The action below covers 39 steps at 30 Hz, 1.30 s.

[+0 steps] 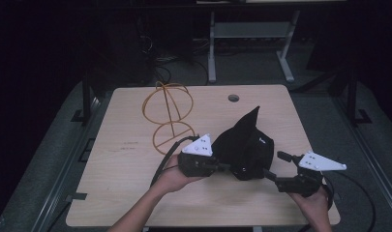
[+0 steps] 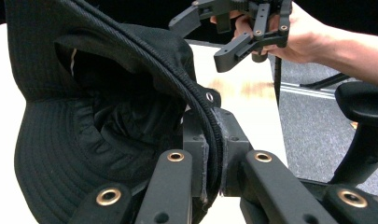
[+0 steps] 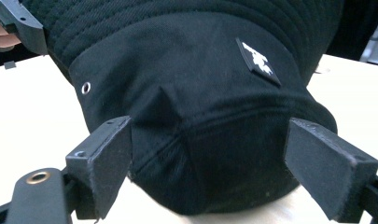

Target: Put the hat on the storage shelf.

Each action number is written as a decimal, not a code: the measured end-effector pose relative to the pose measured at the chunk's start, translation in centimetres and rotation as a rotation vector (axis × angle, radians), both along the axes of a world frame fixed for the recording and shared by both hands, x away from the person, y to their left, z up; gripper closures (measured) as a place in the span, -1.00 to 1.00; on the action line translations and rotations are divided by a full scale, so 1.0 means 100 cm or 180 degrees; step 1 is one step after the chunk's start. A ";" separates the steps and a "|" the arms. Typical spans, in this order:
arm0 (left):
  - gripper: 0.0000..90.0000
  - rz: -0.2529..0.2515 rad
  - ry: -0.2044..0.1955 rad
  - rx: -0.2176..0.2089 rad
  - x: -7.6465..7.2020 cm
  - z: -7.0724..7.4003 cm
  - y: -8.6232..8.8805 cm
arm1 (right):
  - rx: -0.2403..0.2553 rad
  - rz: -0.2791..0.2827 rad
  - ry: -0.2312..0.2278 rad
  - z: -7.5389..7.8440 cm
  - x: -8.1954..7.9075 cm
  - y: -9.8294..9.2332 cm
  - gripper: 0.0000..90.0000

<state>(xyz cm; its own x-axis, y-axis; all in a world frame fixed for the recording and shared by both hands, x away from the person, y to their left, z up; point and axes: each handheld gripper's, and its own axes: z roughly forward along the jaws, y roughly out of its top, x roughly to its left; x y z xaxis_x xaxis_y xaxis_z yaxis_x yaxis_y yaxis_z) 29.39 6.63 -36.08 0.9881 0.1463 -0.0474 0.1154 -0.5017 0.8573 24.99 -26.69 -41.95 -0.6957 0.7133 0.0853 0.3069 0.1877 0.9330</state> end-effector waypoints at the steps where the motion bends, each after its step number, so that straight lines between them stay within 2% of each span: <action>1: 0.87 -0.0010 0.0004 -0.0004 0.000 0.000 0.000 | -0.0012 0.0006 -0.0008 0.001 0.001 0.001 -0.66; 7: 0.87 -0.0057 0.0024 -0.0013 -0.002 0.000 -0.001 | -0.0030 0.0042 0.0008 0.001 0.009 0.008 -0.64; 12: 0.87 -0.0078 0.0025 -0.0021 -0.002 -0.001 -0.001 | -0.0035 0.0072 0.0005 -0.001 0.012 0.010 -0.46; 17: 0.88 -0.0090 0.0008 -0.0009 -0.001 0.000 -0.001 | -0.0113 0.0074 0.0020 -0.005 0.015 0.012 -0.12; 20: 0.88 -0.0088 0.0011 -0.0005 -0.001 0.000 -0.001 | -0.0163 0.0117 0.0004 -0.009 0.016 0.015 0.18; 21: 0.88 -0.0088 0.0010 0.0001 -0.001 0.000 -0.001 | -0.0163 0.0117 0.0004 -0.009 0.016 0.015 0.18; 23: 0.87 -0.0082 0.0003 0.0014 -0.001 0.000 -0.002 | -0.0161 0.0181 0.0009 -0.012 0.018 0.018 0.43; 24: 0.87 -0.0069 -0.0002 0.0020 -0.001 0.000 -0.001 | -0.0208 0.0219 -0.0014 -0.013 0.018 0.023 0.67; 26: 0.87 -0.0049 -0.0022 0.0024 0.000 0.000 0.000 | -0.0222 0.0228 -0.0043 -0.012 0.018 0.026 0.84; 29: 0.85 -0.0012 -0.0037 0.0032 0.000 0.000 0.002 | -0.0217 0.0216 -0.0066 -0.012 0.018 0.025 0.90; 30: 0.83 0.0006 -0.0046 0.0044 0.000 0.000 0.003 | -0.0194 0.0214 -0.0031 -0.011 0.017 0.024 0.90; 39: 0.50 0.0192 -0.0156 0.0100 -0.003 0.003 0.008 | -0.0022 0.0155 -0.0081 -0.005 0.010 0.014 0.92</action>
